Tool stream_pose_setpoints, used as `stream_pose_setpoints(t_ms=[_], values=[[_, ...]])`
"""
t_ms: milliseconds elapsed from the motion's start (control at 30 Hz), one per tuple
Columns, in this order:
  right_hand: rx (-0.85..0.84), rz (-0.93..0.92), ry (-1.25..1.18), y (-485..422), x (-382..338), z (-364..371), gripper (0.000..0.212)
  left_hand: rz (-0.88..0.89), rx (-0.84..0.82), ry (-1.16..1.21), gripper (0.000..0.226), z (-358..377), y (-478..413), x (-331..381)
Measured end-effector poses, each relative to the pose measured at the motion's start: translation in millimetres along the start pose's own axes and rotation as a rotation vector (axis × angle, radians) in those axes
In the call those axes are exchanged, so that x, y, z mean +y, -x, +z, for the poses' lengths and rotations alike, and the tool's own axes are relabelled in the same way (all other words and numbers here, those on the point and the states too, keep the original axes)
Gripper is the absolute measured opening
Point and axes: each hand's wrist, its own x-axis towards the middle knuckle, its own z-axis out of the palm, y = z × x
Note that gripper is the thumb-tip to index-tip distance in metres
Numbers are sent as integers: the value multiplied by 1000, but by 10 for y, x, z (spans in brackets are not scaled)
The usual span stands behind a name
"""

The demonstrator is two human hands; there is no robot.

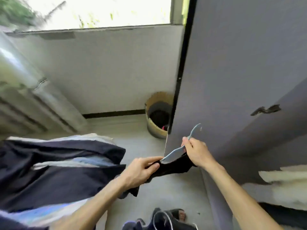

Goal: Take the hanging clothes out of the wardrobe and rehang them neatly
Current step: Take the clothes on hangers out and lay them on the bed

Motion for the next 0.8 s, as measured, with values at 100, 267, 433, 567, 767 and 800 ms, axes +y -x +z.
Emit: stream_pose_setpoints(t_ms=[100,267,433,567,767,800], values=[[-116,-151,127,84,-414,545,43,-125,107,20,31,-87,599,-420],[-251,-453,271,546,-1004,1398,40,-292,346,10,24,-37,1447,-928],[-415,-689,271,1149,-1477,2025,36,-423,539,164,18,18,2027,-1073],[-592,-885,180,1480,-1810,2305,20,-528,673,367,20,73,2541,-1114],[-711,-1117,202,1311,-1995,2657,49,-673,955,467,15,137,3130,-1144],[-678,-1091,213,1239,-1999,2731,56,-701,997,470,17,133,3211,-1170]])
